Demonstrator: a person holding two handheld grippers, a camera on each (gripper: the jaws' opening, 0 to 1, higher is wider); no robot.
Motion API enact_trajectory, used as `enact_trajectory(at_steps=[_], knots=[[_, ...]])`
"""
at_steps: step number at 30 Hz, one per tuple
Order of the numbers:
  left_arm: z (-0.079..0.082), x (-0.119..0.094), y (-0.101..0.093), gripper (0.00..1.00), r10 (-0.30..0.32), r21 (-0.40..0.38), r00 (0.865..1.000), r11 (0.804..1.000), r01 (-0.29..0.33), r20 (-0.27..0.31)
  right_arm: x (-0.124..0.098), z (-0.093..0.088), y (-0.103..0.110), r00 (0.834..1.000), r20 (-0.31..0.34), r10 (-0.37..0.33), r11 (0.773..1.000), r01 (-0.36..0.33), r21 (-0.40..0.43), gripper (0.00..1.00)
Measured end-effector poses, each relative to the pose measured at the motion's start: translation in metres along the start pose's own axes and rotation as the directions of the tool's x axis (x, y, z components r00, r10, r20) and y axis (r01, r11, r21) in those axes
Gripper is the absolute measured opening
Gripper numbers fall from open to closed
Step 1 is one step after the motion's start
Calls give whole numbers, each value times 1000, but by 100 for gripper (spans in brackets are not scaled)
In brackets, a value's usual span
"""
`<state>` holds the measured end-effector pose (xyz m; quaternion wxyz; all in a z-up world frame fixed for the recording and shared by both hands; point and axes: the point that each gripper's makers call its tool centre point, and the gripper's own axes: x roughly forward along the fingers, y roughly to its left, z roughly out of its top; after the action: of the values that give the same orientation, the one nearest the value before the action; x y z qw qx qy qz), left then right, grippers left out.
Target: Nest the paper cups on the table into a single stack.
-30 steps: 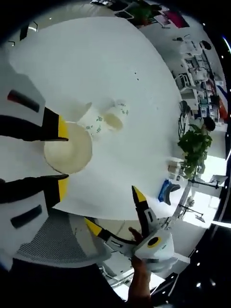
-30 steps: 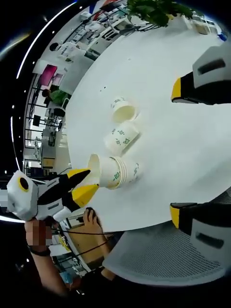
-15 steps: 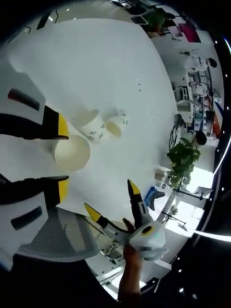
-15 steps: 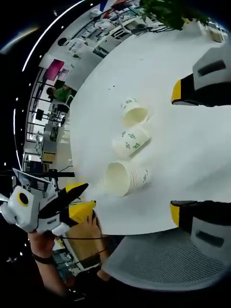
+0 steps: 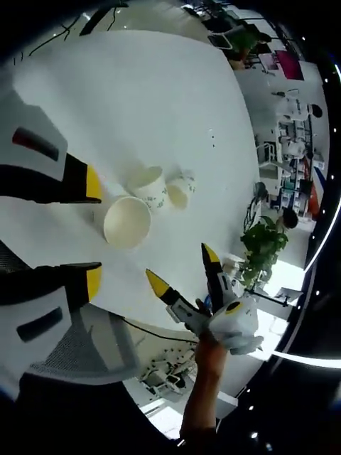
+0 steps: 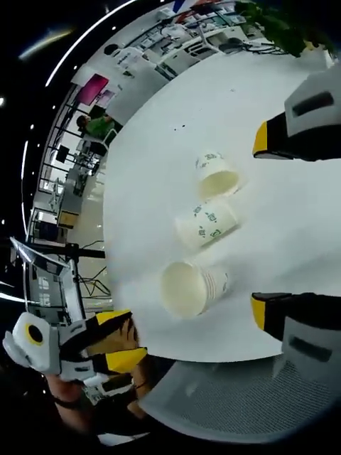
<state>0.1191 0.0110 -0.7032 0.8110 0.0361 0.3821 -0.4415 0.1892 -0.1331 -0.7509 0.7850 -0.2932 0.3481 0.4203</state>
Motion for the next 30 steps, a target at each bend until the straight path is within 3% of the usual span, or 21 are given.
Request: enact_trajectory(at_steps=[5, 12, 23, 30], knots=[[-9, -2, -4, 39, 16, -39, 999, 999, -15, 28, 10, 10, -15, 1000, -3, 4, 1000, -4, -28, 74], [-19, -7, -3, 39, 24, -89, 999, 996, -20, 46, 23, 23, -26, 1000, -12, 22, 995, -23, -93, 71], [-33, -18, 3, 39, 46, -125, 998, 991, -40, 49, 48, 25, -43, 996, -65, 53, 982, -64, -180, 67], [-36, -23, 6, 39, 58, -147, 997, 988, -49, 58, 57, 39, -34, 993, -62, 100, 972, -111, -209, 65]])
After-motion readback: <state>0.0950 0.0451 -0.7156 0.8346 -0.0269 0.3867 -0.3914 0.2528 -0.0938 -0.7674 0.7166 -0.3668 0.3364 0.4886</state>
